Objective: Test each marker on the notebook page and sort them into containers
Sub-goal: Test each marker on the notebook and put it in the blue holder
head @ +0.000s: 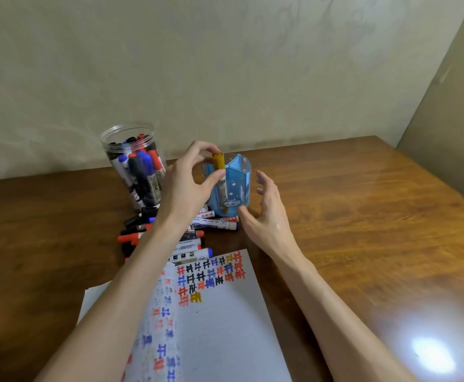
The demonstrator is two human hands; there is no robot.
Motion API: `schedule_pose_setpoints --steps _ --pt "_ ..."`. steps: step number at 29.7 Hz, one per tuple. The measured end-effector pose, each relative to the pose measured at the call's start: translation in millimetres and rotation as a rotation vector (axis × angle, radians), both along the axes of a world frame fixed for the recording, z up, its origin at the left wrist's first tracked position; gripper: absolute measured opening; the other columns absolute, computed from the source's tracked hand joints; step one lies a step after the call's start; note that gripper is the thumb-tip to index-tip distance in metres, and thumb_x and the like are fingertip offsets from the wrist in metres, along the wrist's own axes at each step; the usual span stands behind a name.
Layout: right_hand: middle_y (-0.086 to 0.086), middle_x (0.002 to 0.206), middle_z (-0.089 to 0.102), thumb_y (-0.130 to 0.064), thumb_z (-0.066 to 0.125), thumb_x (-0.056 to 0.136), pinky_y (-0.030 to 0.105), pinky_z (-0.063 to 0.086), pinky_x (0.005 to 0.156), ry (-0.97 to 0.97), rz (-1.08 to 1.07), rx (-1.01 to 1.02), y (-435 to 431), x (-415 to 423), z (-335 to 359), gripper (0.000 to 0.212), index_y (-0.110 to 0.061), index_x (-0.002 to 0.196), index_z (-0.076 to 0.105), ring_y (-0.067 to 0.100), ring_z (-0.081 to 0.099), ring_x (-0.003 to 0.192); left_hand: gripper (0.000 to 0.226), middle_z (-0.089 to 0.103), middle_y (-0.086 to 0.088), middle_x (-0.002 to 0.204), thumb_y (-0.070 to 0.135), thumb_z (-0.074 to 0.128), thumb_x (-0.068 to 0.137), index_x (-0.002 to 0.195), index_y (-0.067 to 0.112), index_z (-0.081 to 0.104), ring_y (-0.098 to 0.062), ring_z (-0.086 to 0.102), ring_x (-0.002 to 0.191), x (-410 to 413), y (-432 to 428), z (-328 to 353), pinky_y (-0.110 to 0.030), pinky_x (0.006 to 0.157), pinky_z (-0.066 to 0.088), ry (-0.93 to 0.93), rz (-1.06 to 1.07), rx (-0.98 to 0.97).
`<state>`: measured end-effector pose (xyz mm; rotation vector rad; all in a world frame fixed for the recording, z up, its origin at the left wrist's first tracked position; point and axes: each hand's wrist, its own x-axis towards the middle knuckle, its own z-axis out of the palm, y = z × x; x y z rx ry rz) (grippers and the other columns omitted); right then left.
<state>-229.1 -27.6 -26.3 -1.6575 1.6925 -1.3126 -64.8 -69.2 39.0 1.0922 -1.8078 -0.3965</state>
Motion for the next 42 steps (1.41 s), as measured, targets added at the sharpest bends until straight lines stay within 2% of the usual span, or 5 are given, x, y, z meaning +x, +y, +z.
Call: schedule_pose_setpoints --steps 7,16,22,30,42 --pt "-0.003 0.112 0.061 -0.031 0.081 0.088 0.027 0.053 0.084 0.148 -0.128 0.097 8 -5 4 0.021 -0.026 0.100 0.065 0.011 0.056 0.105 0.044 0.061 0.006 0.131 0.020 0.072 0.096 0.137 0.022 0.058 -0.003 0.054 0.124 15 9 -10 -0.022 0.104 0.045 -0.033 0.110 -0.135" --pt "-0.004 0.107 0.071 -0.039 0.085 0.085 0.033 0.060 0.078 0.388 0.053 0.146 13 12 -5 0.031 -0.029 0.111 0.071 0.011 0.063 0.096 0.032 0.064 0.006 0.123 0.000 0.060 0.097 0.125 0.016 0.063 -0.007 0.062 0.113 53 60 -52 -0.031 0.094 0.056 0.109 0.173 -0.030" --pt "-0.009 0.102 0.068 -0.035 0.072 0.097 0.012 0.051 0.058 0.084 0.137 0.128 15 15 4 0.024 -0.021 0.115 0.067 0.003 0.066 0.085 0.038 0.059 0.013 0.134 0.016 0.062 0.101 0.137 0.028 0.058 -0.001 0.058 0.122 85 80 -76 -0.033 0.087 0.062 0.035 0.211 0.078" --pt "0.006 0.088 0.074 -0.034 0.074 0.093 0.032 0.053 0.081 -0.651 0.437 0.198 33 28 23 0.026 -0.011 0.107 0.074 0.015 0.067 0.084 0.028 0.070 0.017 0.106 0.035 0.067 0.091 0.115 0.023 0.071 0.000 0.066 0.101 91 90 -66 -0.016 0.077 0.055 0.095 0.108 0.101" --pt "0.018 0.086 0.075 -0.028 0.068 0.100 0.032 0.056 0.070 -0.441 0.507 0.133 49 56 9 0.022 -0.008 0.096 0.077 0.024 0.067 0.072 0.049 0.071 0.010 0.114 0.050 0.056 0.092 0.119 0.013 0.072 -0.003 0.064 0.107 88 97 -66 -0.024 0.087 0.055 -0.135 -0.030 0.032"
